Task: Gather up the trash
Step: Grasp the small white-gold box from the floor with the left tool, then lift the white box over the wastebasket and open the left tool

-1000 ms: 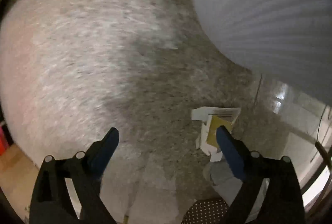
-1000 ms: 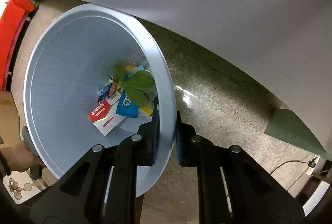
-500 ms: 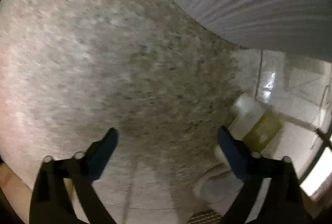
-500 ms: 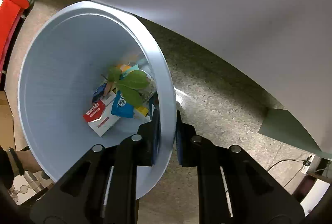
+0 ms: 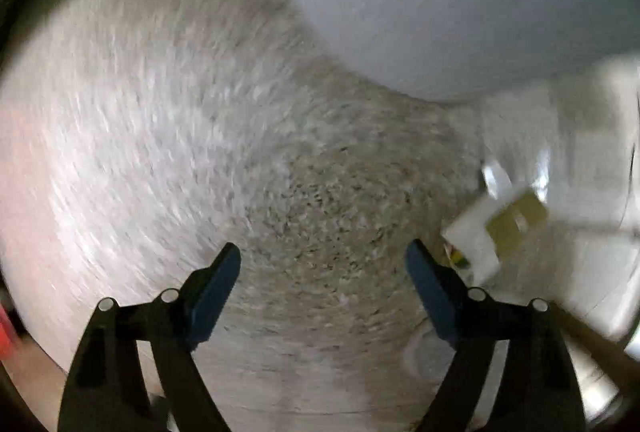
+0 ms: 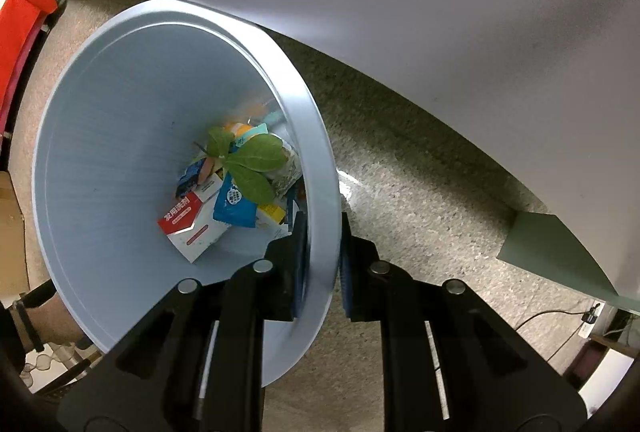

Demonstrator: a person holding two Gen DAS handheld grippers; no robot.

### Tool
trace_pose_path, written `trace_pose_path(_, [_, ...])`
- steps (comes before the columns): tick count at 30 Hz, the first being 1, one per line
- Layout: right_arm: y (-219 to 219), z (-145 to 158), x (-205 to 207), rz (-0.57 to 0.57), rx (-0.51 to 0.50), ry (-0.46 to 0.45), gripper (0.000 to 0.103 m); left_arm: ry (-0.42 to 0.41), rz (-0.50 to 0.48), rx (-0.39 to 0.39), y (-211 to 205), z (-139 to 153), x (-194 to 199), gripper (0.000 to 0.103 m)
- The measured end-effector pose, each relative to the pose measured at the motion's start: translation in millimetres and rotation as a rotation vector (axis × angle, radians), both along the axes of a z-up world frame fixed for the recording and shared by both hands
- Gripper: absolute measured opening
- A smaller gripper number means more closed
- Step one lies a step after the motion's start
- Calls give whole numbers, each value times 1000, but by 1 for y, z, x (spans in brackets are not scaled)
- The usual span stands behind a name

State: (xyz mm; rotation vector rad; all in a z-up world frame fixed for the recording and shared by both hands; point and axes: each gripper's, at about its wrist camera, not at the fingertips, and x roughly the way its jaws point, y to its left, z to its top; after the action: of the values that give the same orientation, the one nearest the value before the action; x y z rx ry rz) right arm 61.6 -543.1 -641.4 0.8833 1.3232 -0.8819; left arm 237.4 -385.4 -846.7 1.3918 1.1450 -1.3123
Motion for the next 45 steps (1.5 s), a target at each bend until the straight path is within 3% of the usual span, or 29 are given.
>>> trace_pose_path(3, [-1, -2, 0, 8, 1, -1, 15, 9, -267, -105, 28, 23, -46, 82])
trace_pose_path(4, [0, -1, -1, 8, 0, -2, 15, 17, -316, -129, 34, 27, -57, 83])
trace_pose_path(8, [3, -2, -2, 10, -1, 1, 15, 15, -471, -222, 50, 28, -103, 88])
trace_pose_path(13, [9, -2, 0, 24, 1, 9, 15, -12, -665, -263, 57, 6, -147, 89])
trace_pose_path(15, [10, -2, 1, 29, 0, 12, 15, -28, -699, -226, 55, -6, -149, 79])
trace_pose_path(16, [10, -2, 1, 32, 0, 14, 15, -1, -672, -164, 53, -13, -150, 51])
trace_pose_path(17, [11, -2, 1, 32, 0, 15, 15, 7, -658, -119, 53, -18, -149, 40])
trace_pose_path(20, [13, -2, 1, 27, -2, 19, 15, 70, -626, -58, 62, -18, -138, 32])
trace_pose_path(24, [14, -3, 1, 21, -2, 18, 15, 58, -546, -42, 79, -13, -114, 29])
trace_pose_path(27, [13, -3, -1, 11, -1, 12, 15, -1, -422, 5, 91, -18, -71, 29])
trace_pose_path(33, [10, -8, -7, -31, 16, -7, 15, -204, 26, 74, 87, 3, 51, 29])
trace_pose_path(39, [12, -11, -12, -49, 27, -16, 15, -310, 474, -15, 40, 56, 142, 30])
trace_pose_path(45, [22, -12, -20, -81, 51, -22, 15, -292, 637, -138, -12, 135, 173, 30])
